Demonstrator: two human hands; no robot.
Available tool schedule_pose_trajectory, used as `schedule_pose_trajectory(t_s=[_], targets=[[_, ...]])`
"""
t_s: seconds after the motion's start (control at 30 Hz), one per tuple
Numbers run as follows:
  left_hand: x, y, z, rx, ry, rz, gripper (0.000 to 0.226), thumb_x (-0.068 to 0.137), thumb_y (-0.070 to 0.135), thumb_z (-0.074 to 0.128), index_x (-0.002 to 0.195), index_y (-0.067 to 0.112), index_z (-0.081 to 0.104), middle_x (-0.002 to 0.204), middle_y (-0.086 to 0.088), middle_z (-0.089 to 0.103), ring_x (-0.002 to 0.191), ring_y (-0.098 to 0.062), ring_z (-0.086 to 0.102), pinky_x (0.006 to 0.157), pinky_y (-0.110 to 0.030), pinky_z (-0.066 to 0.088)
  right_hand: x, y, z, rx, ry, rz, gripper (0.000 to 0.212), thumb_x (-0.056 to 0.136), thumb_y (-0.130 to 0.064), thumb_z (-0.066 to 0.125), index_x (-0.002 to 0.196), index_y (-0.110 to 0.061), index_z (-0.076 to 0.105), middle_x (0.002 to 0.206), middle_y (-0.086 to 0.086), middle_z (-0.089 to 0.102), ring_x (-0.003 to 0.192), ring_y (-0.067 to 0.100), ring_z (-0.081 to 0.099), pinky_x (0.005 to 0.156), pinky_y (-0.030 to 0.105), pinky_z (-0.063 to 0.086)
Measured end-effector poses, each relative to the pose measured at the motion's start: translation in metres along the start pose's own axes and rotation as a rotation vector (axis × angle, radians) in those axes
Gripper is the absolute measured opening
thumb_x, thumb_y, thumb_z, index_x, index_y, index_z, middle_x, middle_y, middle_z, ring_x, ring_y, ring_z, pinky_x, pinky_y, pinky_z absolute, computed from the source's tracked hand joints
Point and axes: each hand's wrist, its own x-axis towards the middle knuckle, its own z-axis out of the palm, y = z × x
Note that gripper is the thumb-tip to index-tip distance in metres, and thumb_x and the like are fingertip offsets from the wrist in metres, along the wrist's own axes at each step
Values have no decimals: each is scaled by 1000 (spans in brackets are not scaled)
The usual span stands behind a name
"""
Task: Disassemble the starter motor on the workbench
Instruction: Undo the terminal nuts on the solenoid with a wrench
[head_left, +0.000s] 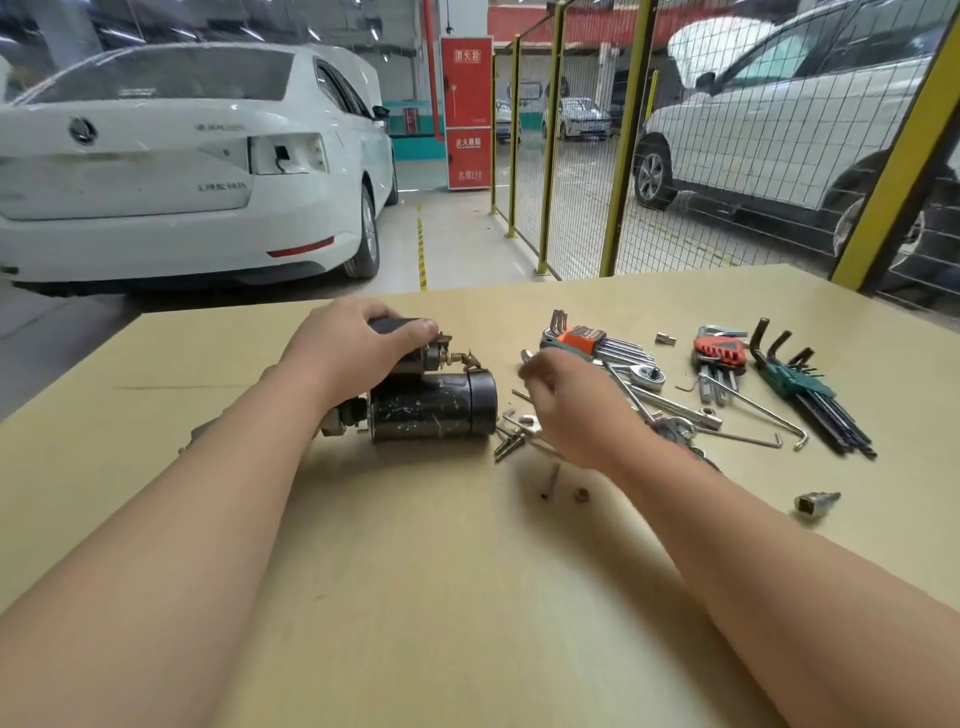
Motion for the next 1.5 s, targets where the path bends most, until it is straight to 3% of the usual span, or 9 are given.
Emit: schedule_pose_trajectory(t_s=[0.1, 0.23, 0.43, 0.6, 0.8, 0.97, 1.1, 1.27, 1.5], targets=[[-4, -1, 1, -24, 33, 71, 48, 62, 79, 49, 84, 40, 68, 76, 18, 63, 71, 1, 55, 54, -23, 37, 4, 13, -20, -133, -44, 90, 26, 91, -16, 45, 105, -23, 65, 96, -5, 63, 74, 17, 52, 63, 25, 37], [-4, -3, 1, -39, 50, 93, 43, 62, 76, 51, 80, 40, 68, 70, 17, 62, 67, 1, 55, 52, -23, 35, 0, 23, -26, -580, -434, 94, 28, 86, -14, 47, 103, -22, 67, 102, 3, 64, 86, 24, 60, 71, 30, 52], [1, -4, -1, -43, 2, 85, 28, 72, 69, 59, 78, 43, 68, 66, 21, 62, 62, 5, 55, 50, -21, 34, 7, 20, -22, -724, -389, 10, 11, 83, -13, 52, 81, -15, 62, 98, 2, 47, 78, 26, 54, 52, 26, 34], [1, -2, -4, -24, -24, 92, 29, 72, 68, 59, 79, 42, 68, 71, 18, 64, 67, 2, 56, 51, -22, 37, 8, 20, -26, -687, -386, -31, 17, 82, -31, 53, 80, -16, 61, 93, 0, 54, 73, 22, 57, 54, 27, 41], [1, -6, -7, -29, -112, 26, 55, 56, 82, 48, 81, 40, 71, 79, 20, 66, 75, -1, 59, 60, -24, 43, 10, 9, -40, -429, -65, -108, 10, 85, -26, 55, 85, -22, 45, 76, -1, 58, 67, 25, 53, 54, 31, 37], [-19, -21, -6, -87, -262, -26, 66, 60, 86, 47, 76, 26, 69, 81, 4, 71, 74, -21, 65, 71, -33, 48, 15, -13, -56, 589, 248, -23, 28, 91, -8, 54, 110, -23, 39, 72, 3, 70, 56, 11, 63, 46, 23, 47], [-37, -17, -11, -113, -141, 12, 61, 58, 84, 47, 74, 31, 72, 62, 20, 66, 65, -4, 60, 59, -28, 43, 25, -31, -50, 1006, 147, 172, 29, 95, -6, 49, 123, -7, 40, 64, 5, 67, 50, 18, 52, 38, 23, 39], [-64, -11, -15, -31, 119, 5, 55, 62, 81, 42, 70, 33, 68, 65, 14, 65, 67, -5, 59, 62, -29, 51, 15, -38, -28, 1168, 66, 348, 11, 97, -10, 48, 89, -7, 55, 70, 7, 54, 41, 10, 42, 37, 19, 35], [-84, -3, -15, 7, 233, 104, 55, 65, 80, 40, 78, 35, 70, 67, 19, 65, 75, -13, 59, 64, -31, 50, 2, -56, -30, 1178, -12, 172, 11, 100, -12, 35, 100, -13, 47, 66, 4, 62, 40, 17, 48, 39, 25, 41]])
